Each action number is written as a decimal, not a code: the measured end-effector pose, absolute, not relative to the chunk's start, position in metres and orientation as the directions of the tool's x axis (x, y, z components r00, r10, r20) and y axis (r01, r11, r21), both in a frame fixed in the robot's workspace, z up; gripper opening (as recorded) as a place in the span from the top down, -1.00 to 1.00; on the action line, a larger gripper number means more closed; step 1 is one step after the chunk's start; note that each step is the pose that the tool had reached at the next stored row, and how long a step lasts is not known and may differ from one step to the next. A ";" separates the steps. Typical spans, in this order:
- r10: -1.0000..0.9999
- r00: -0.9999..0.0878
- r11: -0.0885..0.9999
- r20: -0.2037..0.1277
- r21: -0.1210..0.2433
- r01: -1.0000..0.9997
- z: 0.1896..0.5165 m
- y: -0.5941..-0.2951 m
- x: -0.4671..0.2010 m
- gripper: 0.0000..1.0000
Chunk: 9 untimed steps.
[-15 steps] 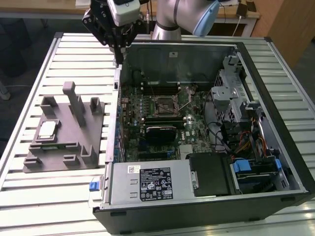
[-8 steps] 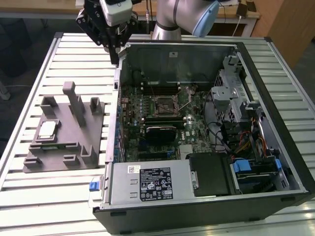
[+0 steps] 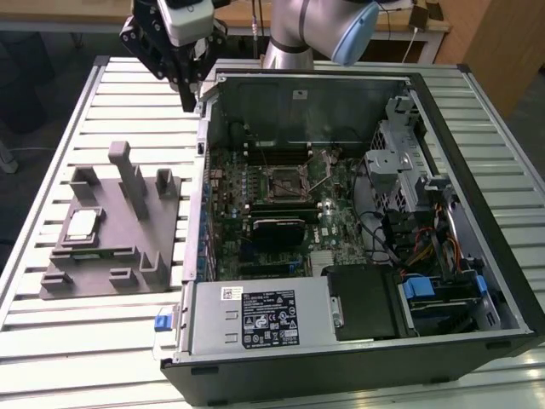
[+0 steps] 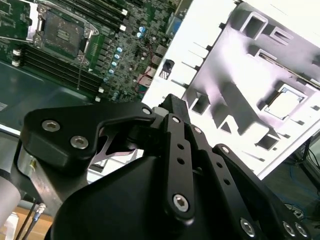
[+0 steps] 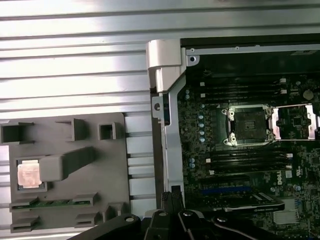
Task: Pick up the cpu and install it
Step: 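Reach for the cpu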
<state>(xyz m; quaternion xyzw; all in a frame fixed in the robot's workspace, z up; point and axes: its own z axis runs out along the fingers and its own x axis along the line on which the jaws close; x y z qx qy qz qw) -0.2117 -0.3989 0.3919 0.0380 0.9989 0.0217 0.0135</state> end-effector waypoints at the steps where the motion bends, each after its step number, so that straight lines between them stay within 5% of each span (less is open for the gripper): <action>1: 0.077 -0.997 0.996 -0.025 0.044 0.075 0.392 -0.399 -0.214 0.79; 9: 0.077 -0.997 0.996 -0.025 0.044 0.076 0.388 -0.399 -0.229 0.79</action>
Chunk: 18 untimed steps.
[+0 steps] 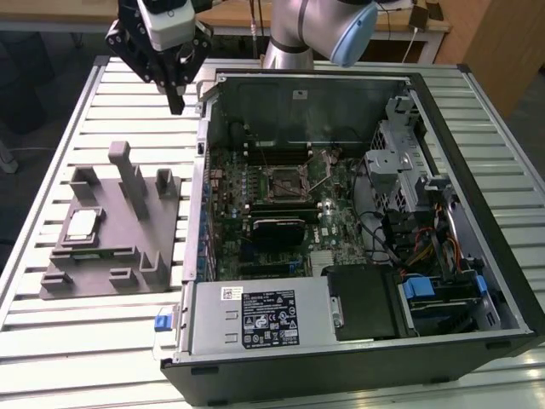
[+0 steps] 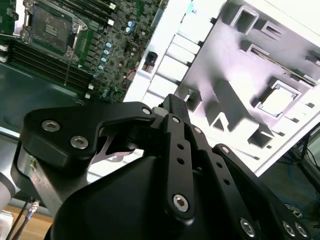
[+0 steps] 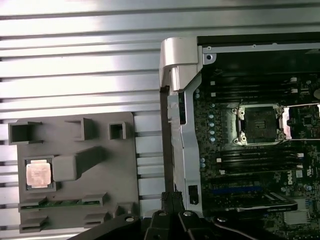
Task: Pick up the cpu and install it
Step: 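Reach for the cpu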
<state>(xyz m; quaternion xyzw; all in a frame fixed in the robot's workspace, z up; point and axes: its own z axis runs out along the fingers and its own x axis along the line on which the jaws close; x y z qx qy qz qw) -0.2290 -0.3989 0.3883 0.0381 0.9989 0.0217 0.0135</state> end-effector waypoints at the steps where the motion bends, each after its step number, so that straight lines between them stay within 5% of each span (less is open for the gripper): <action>1: 0.077 -0.997 0.996 -0.025 0.044 0.076 0.388 -0.399 -0.231 0.79; 18: 0.077 -0.997 0.996 -0.025 0.044 0.076 0.377 -0.399 -0.271 0.79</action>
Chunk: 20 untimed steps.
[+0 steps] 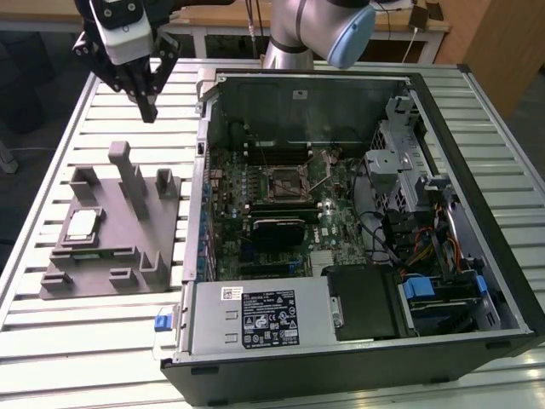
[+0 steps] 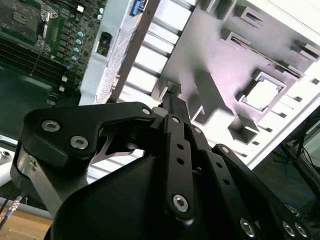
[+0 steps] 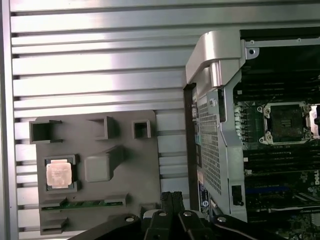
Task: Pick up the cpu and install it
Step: 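Reach for the cpu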
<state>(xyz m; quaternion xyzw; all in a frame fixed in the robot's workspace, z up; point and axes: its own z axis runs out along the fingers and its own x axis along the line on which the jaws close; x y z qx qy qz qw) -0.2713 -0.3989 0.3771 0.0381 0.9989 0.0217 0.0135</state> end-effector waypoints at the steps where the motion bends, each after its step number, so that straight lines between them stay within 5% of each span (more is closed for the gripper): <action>1: 0.077 -0.997 0.996 -0.025 0.044 0.076 0.376 -0.399 -0.274 0.79; 20: 0.077 -0.997 0.996 -0.025 0.044 0.076 0.362 -0.399 -0.317 0.79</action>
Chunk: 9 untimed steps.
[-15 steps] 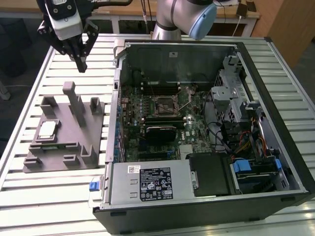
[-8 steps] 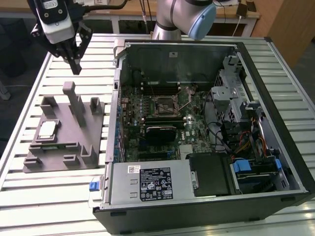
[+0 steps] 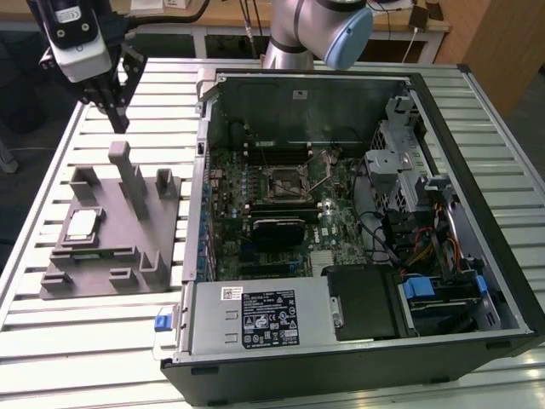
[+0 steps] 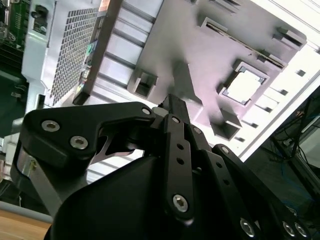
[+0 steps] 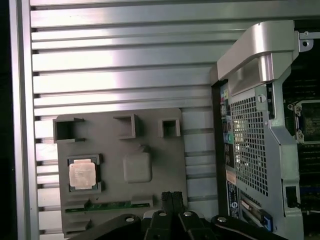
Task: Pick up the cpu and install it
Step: 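Reach for the cpu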
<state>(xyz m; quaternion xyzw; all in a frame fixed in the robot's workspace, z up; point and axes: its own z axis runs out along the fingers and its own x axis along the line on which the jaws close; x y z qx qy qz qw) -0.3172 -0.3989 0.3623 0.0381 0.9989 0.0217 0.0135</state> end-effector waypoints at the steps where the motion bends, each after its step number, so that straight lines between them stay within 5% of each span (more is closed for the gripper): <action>1: 0.077 -0.997 0.996 -0.025 0.044 0.076 0.361 -0.399 -0.320 0.79; 9: 0.077 -0.997 0.996 -0.025 0.044 0.076 0.356 -0.399 -0.340 0.79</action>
